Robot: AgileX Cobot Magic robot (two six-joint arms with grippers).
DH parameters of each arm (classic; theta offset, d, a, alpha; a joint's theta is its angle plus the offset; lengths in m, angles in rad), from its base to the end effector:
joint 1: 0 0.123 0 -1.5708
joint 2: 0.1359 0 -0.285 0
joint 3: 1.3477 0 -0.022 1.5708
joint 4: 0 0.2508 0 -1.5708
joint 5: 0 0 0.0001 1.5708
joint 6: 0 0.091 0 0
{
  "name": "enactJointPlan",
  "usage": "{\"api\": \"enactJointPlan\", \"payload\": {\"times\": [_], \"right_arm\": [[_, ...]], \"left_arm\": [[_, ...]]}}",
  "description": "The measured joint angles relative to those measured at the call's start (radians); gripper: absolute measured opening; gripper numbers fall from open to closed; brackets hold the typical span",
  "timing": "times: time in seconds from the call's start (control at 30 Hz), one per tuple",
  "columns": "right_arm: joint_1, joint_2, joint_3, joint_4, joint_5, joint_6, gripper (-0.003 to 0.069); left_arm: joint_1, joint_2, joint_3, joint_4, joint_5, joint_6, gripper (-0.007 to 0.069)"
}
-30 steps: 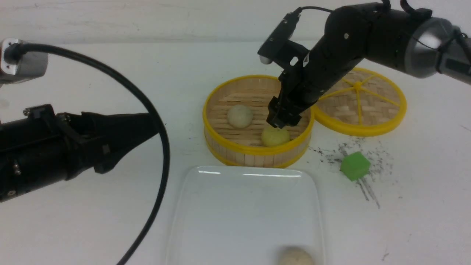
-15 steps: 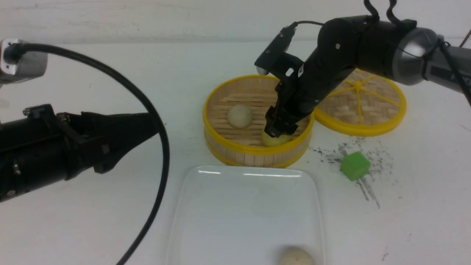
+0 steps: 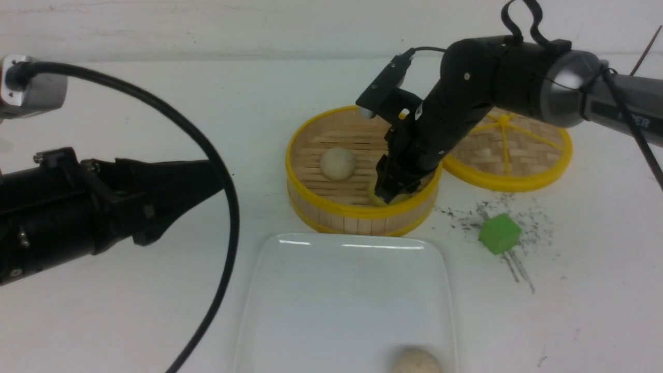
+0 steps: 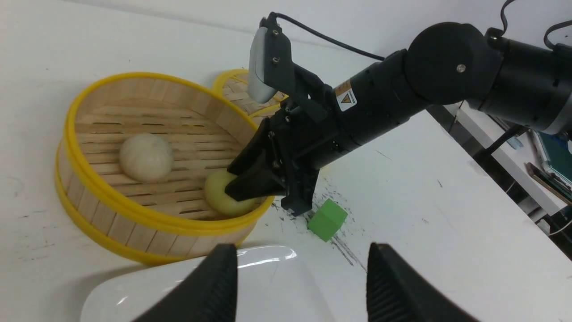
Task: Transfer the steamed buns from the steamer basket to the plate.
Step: Use the right arm to grab the steamed stuffed bun that is closest to it, then use the right arm to put the steamed stuffed bun into the plate
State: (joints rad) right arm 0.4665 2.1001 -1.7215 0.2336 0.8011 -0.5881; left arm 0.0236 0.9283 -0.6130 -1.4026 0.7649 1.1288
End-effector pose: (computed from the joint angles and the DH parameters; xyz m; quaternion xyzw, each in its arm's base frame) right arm 0.4083 0.2226 0.2171 -0.4346 0.8635 0.0860 0.2409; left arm 0.1739 -0.0581 0.3118 0.1130 0.7907 -0.3517 0.4881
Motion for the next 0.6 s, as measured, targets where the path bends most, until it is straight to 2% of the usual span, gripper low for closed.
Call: {"api": "enactJointPlan", "payload": {"times": [0.03,0.13,0.37,0.6], "right_arm": [[0.0,0.0,0.0,0.0,0.0,0.0,0.0078],[0.0,0.0,0.0,0.0,0.0,0.0,0.001],[0.0,-0.017,0.0,0.0,0.019,0.0,0.0011],[0.0,-0.22,0.0,-0.004,0.027,0.0,0.0011]], "left_arm": [[0.0,0.0,0.0,0.0,0.0,0.0,0.0409],[0.0,0.0,0.0,0.0,0.0,0.0,0.0409],[0.0,0.0,0.0,0.0,0.001,0.0,0.0409],[0.0,0.0,0.0,0.0,0.001,0.0,0.0409]]}}
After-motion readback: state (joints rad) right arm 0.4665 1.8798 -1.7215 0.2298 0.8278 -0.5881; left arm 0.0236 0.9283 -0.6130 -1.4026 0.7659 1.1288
